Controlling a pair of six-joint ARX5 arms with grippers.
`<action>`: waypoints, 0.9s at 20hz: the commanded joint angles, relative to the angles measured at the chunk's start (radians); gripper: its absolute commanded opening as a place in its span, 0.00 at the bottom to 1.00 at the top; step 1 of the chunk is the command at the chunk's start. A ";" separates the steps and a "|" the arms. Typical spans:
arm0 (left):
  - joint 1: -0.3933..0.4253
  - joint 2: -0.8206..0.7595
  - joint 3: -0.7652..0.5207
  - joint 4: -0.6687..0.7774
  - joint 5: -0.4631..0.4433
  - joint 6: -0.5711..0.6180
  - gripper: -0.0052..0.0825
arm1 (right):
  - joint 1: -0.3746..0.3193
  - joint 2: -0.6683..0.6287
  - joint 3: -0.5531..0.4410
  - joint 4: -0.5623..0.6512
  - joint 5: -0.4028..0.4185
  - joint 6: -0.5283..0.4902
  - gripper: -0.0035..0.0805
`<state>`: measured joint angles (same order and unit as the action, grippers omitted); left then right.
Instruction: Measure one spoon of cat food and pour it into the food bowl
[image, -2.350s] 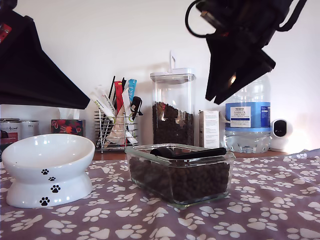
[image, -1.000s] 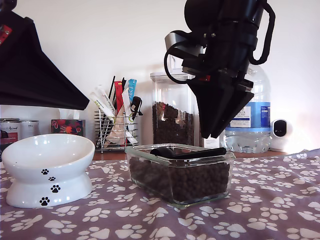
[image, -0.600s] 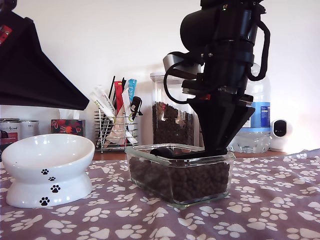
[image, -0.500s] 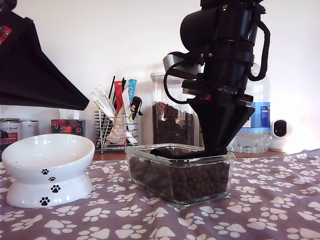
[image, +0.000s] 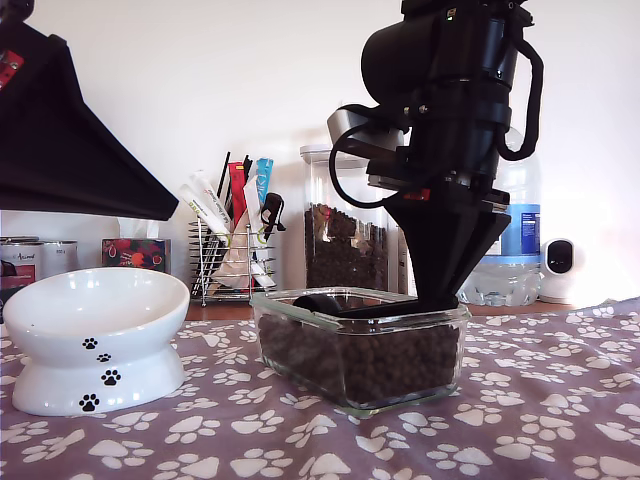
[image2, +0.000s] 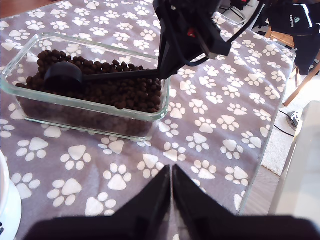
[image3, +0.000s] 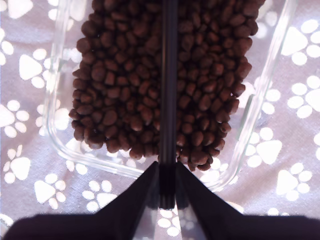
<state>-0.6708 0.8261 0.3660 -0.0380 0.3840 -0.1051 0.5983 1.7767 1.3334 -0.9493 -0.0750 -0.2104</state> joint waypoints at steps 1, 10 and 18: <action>-0.003 -0.002 -0.016 0.007 -0.001 0.001 0.04 | 0.010 -0.003 0.006 -0.006 -0.004 0.001 0.06; -0.003 -0.002 -0.016 0.001 -0.001 0.002 0.04 | 0.010 -0.003 0.050 -0.007 0.065 0.008 0.03; -0.003 -0.002 -0.016 0.001 -0.021 0.009 0.04 | 0.045 -0.003 0.076 -0.028 0.203 -0.002 0.03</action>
<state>-0.6708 0.8261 0.3660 -0.0444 0.3645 -0.1020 0.6243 1.7767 1.4097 -0.9741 0.1173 -0.2096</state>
